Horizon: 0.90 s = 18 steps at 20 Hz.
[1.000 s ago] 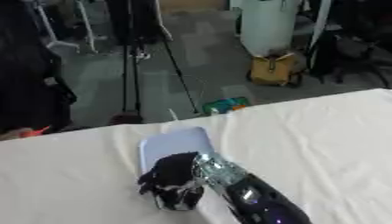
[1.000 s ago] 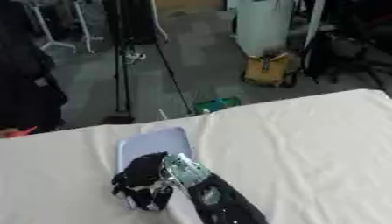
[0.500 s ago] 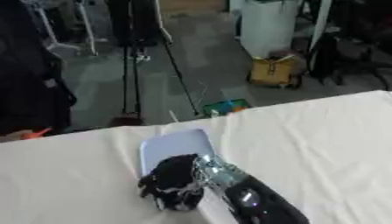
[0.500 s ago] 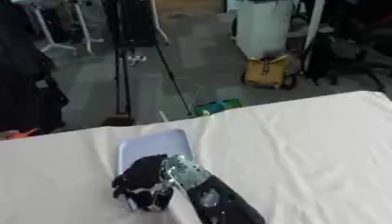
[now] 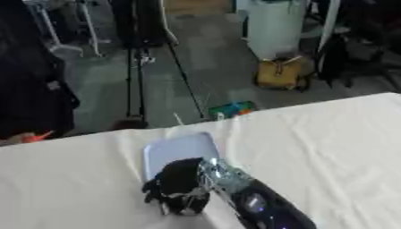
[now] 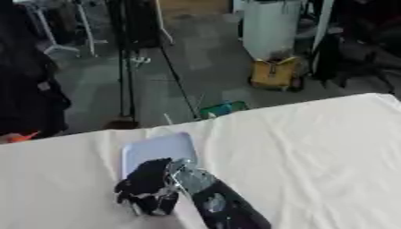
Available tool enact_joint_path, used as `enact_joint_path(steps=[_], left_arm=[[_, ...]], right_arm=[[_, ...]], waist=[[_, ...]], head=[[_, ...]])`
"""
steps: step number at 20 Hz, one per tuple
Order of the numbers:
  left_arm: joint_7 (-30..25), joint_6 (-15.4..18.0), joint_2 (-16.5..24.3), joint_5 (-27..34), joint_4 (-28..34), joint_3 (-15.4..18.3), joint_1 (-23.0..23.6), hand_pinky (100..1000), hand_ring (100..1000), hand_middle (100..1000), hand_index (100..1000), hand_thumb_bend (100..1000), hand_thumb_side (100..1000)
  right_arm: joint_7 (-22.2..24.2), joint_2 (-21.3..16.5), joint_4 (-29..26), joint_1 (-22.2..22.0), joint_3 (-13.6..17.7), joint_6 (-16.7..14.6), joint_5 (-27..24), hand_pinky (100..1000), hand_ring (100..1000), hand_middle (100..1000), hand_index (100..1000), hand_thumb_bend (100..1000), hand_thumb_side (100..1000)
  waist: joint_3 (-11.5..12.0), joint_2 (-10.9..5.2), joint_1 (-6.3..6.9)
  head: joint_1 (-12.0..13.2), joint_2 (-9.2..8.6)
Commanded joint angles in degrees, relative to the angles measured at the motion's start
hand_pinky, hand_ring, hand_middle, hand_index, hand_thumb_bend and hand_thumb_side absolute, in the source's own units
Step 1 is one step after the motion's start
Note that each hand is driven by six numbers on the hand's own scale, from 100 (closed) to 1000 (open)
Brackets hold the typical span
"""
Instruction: Pick up objects on the table and place them in the box.
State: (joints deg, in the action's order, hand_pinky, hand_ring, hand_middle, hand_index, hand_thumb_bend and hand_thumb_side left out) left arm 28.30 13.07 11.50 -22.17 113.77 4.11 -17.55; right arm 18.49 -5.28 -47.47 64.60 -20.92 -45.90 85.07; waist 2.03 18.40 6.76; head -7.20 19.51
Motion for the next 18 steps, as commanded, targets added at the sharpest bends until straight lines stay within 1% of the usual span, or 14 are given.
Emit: enact_joint_path(steps=[1,6,10,11,12,13,14,15,17,18], left_arm=[[0.1,0.0,1.0,0.0,0.8,0.5,-0.5,1000,1000,1000,901,100,1000],[0.2,0.0,1.0,0.0,0.8,0.5,-0.4,1000,1000,1000,902,100,1000],[0.2,0.0,1.0,-0.1,0.8,0.5,-0.4,1000,1000,1000,901,100,1000],[0.2,0.0,1.0,-0.1,0.8,0.5,-0.5,1000,1000,1000,901,100,1000],[0.2,0.0,1.0,-0.1,0.8,0.5,-0.4,1000,1000,1000,901,100,1000],[0.1,0.0,1.0,-0.1,0.8,0.5,-0.4,1000,1000,1000,901,100,1000],[0.1,0.0,1.0,-0.1,0.8,0.5,-0.4,1000,1000,1000,901,100,1000],[0.2,0.0,1.0,0.0,0.8,0.5,-0.4,1000,1000,1000,902,100,1000],[0.2,0.0,1.0,0.0,0.8,0.6,-0.4,1000,1000,1000,902,100,1000],[0.1,0.0,1.0,0.0,0.8,0.5,-0.4,1000,1000,1000,902,100,1000]], right_arm=[[5.3,-1.3,2.6,-0.4,-0.3,-6.1,2.5,693,642,692,546,100,100],[3.5,-1.3,3.0,-0.5,-0.2,-6.1,3.7,652,624,670,538,100,100],[1.9,-1.2,3.3,-0.5,-0.2,-6.1,4.6,605,593,628,520,100,100],[1.5,-1.2,3.3,-0.5,-0.2,-6.1,4.8,581,582,613,510,100,100],[1.1,-1.2,3.4,-0.5,-0.2,-6.1,5.0,581,582,613,510,100,100],[0.7,-1.2,3.4,-0.5,-0.2,-6.1,5.3,544,563,586,495,100,100],[0.3,-1.2,3.5,-0.5,-0.1,-6.1,5.5,539,560,581,492,100,100],[-0.2,-1.2,3.5,-0.5,-0.1,-6.1,5.7,507,545,566,481,100,100],[-1.2,-1.2,3.5,-0.5,0.0,-6.1,6.1,500,540,560,478,100,100],[-1.8,-1.2,3.5,-0.5,0.1,-6.1,6.3,463,521,544,457,100,100]], waist=[[0.0,-0.81,-0.16],[0.0,-0.87,-0.23],[-0.1,-0.88,-0.23],[-0.1,-0.88,-0.22],[0.0,-0.88,-0.2],[0.0,-0.88,-0.18],[0.0,-0.88,-0.16],[0.0,-0.88,-0.15],[-0.1,-0.88,-0.14],[-0.1,-0.88,-0.13]], head=[[0.2,-0.68],[0.1,-0.68],[0.1,-0.66],[0.1,-0.7],[0.1,-0.76],[0.1,-0.8],[0.1,-0.83],[0.1,-0.84],[0.1,-0.8],[0.1,-0.78]])
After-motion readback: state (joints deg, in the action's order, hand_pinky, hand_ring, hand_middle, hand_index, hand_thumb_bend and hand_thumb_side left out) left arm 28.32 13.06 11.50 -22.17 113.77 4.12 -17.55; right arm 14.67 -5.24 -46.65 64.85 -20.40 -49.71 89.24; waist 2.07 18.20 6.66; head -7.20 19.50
